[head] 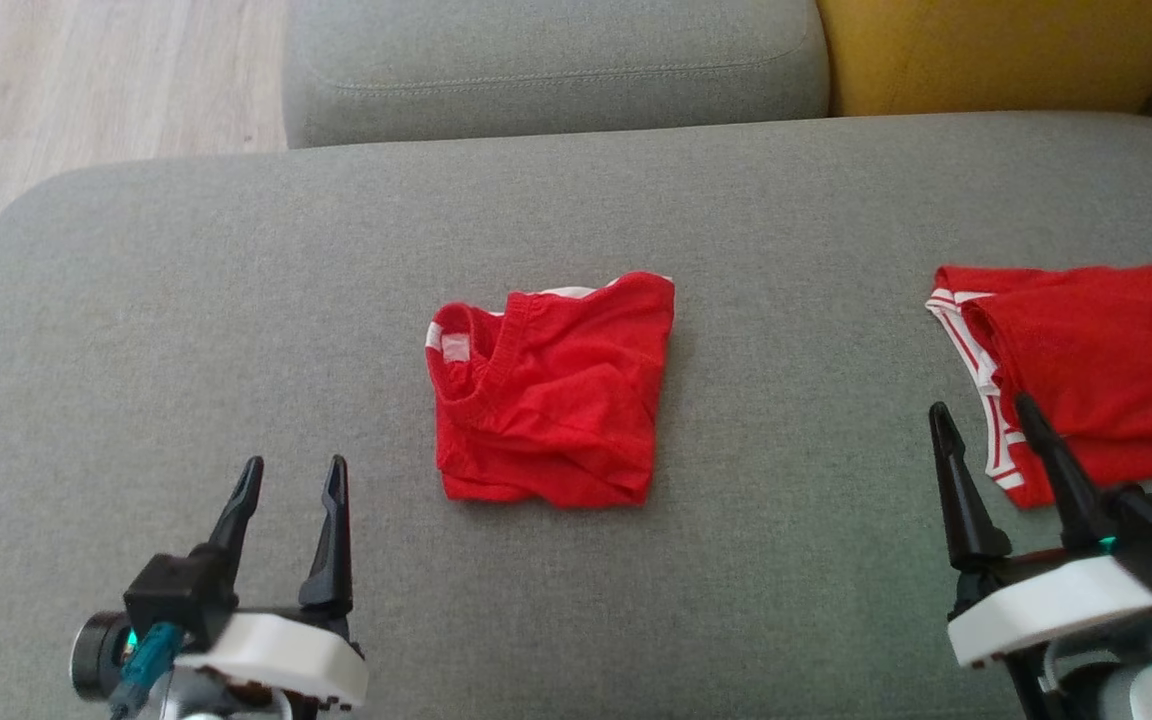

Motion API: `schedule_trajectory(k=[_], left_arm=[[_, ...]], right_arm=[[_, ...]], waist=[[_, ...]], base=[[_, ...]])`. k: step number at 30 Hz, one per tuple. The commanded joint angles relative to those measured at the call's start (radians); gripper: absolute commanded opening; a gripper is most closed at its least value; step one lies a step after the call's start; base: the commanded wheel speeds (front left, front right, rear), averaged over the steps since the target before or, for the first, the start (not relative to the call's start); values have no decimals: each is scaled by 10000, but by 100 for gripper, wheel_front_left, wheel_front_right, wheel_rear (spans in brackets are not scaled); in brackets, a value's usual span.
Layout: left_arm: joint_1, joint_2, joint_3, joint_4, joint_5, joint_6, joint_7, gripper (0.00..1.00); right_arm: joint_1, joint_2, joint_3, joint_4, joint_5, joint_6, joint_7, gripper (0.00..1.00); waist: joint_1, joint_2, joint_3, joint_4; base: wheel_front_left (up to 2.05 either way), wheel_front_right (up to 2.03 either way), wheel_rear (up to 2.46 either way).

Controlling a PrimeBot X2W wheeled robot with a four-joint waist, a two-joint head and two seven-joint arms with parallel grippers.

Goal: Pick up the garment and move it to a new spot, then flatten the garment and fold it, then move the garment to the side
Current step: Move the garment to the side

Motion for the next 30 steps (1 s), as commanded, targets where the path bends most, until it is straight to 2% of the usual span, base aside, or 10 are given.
schedule_trajectory(k=[1,14,19,24,30], left_arm=[[-318,152,336,-365,-51,64,-96,100],[-482,194,289,-370,-53,122,-225,100],[-729,192,203,-427,-3,98,-299,100],[-1185,132,93,-471,112,68,-453,100],[-1820,-63,-71,-350,246,1,-665,100]], right_arm=[[-211,-43,168,-399,-87,67,12,100],[-202,-79,124,-366,-150,67,71,100],[-298,-69,92,-100,-106,67,98,100],[-852,-20,191,818,15,67,8,100],[-1953,151,705,2651,303,67,-247,100]], waist=[[0,0,20,6],[0,0,123,84],[0,0,337,357],[0,0,756,918],[0,0,1261,1747]], base=[[0,0,0],[0,0,0],[0,0,0],[0,0,0],[0,0,0]])
